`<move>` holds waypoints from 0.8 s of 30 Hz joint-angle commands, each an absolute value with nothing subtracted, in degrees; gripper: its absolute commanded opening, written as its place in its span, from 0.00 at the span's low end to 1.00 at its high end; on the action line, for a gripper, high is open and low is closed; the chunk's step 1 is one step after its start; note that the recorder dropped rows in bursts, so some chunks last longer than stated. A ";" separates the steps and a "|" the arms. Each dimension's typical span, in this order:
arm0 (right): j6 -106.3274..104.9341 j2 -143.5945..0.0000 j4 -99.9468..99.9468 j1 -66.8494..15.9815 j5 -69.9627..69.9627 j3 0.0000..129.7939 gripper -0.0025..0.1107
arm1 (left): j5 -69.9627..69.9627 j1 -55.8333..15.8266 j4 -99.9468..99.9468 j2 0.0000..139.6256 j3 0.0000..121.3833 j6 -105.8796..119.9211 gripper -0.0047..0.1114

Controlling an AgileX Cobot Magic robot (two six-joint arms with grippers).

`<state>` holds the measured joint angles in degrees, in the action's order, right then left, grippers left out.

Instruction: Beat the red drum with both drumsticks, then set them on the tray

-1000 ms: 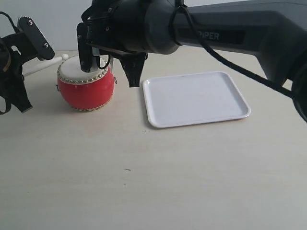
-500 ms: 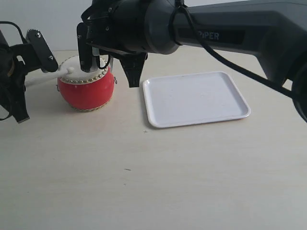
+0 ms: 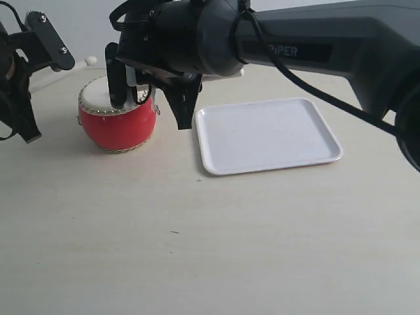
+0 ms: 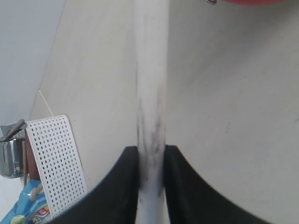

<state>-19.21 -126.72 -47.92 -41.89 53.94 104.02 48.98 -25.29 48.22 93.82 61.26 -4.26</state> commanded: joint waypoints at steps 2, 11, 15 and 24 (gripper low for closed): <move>-20.57 -129.30 -48.87 -42.02 57.18 104.42 0.02 | 49.60 -25.32 48.40 92.67 61.67 -5.08 0.04; -12.89 -125.84 -56.00 -42.02 56.69 104.42 0.02 | 49.60 -25.32 49.19 97.14 61.67 -4.90 0.04; -8.39 -123.35 -56.00 -42.02 54.60 104.42 0.02 | 50.04 -25.32 49.31 100.94 61.67 -4.90 0.04; -7.45 -124.40 -55.61 -42.02 53.66 104.42 0.02 | 53.87 -25.32 54.27 103.19 62.81 -9.82 0.04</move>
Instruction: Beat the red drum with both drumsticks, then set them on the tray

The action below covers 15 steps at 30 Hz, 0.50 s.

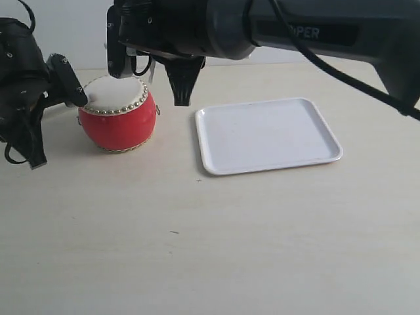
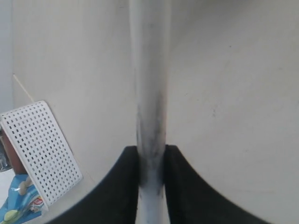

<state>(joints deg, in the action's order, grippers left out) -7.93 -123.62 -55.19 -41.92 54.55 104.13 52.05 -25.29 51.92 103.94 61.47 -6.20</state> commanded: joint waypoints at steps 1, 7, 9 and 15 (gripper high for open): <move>-7.45 -124.98 -55.61 -42.02 53.68 104.42 0.02 | 53.87 -25.32 54.27 102.69 63.29 -10.26 0.04; -8.07 -129.02 -55.96 -42.02 53.76 104.42 0.02 | 53.87 -25.32 54.27 99.23 64.61 -10.66 0.04; -8.67 -130.47 -56.10 -42.02 53.87 104.42 0.02 | 53.75 -25.32 54.27 98.43 64.61 -10.66 0.04; -8.92 -133.13 -56.86 -42.02 54.78 104.42 0.02 | 53.68 -25.32 54.27 97.48 64.61 -10.54 0.04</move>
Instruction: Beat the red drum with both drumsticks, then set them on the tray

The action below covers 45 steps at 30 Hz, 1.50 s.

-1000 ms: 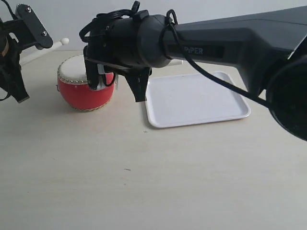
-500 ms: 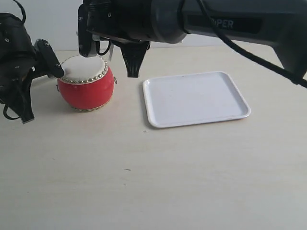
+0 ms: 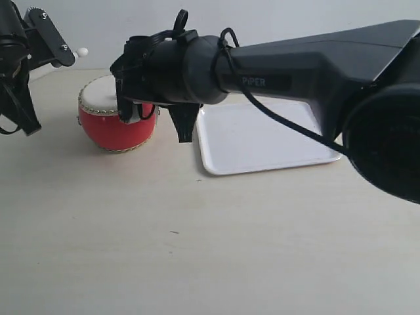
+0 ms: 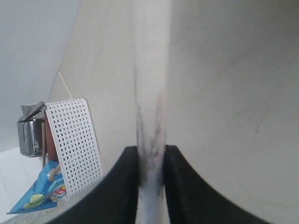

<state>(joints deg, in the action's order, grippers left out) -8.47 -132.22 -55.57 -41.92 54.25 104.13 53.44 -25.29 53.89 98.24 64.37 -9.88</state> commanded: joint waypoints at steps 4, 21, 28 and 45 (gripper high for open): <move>-8.41 -133.08 -60.23 -42.02 56.77 104.42 0.02 | 52.40 -25.32 53.84 97.48 64.61 -10.54 0.04; -0.91 -118.22 -61.42 -42.02 55.80 104.42 0.02 | 55.63 -25.32 50.70 109.86 64.61 -7.87 0.04; -0.91 -120.41 -54.53 -42.02 51.31 104.42 0.02 | 56.14 -25.32 53.24 106.81 65.28 -12.38 0.04; -2.36 -136.84 -58.82 -42.02 56.07 104.42 0.02 | 53.01 -25.32 52.47 88.09 67.93 -14.11 0.04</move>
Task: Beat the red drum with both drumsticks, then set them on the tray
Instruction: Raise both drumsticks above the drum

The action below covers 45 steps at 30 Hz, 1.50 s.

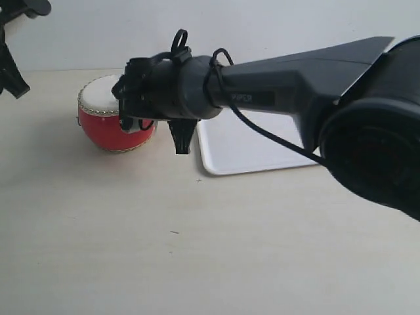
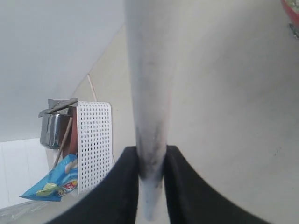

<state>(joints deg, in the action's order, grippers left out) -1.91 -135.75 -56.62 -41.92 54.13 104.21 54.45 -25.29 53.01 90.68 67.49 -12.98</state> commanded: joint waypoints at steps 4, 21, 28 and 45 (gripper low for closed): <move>-0.41 -136.25 -59.39 -42.02 56.10 104.42 0.02 | 51.49 -25.32 49.17 87.61 67.93 -14.11 0.04; 3.55 -114.34 -34.52 -29.71 53.58 104.42 0.02 | 18.90 -25.62 10.64 88.07 67.93 -6.37 0.04; -3.49 -113.70 -15.23 -19.56 54.73 104.42 0.02 | 14.24 -28.76 2.53 91.81 67.93 -4.52 0.04; -16.83 -119.59 13.81 -9.21 54.54 104.42 0.02 | 31.60 -31.74 -35.55 109.36 89.36 17.83 0.04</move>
<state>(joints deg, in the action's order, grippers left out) -15.98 -118.27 12.55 -9.54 54.69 104.21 26.83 -32.17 -25.58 106.39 85.09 11.12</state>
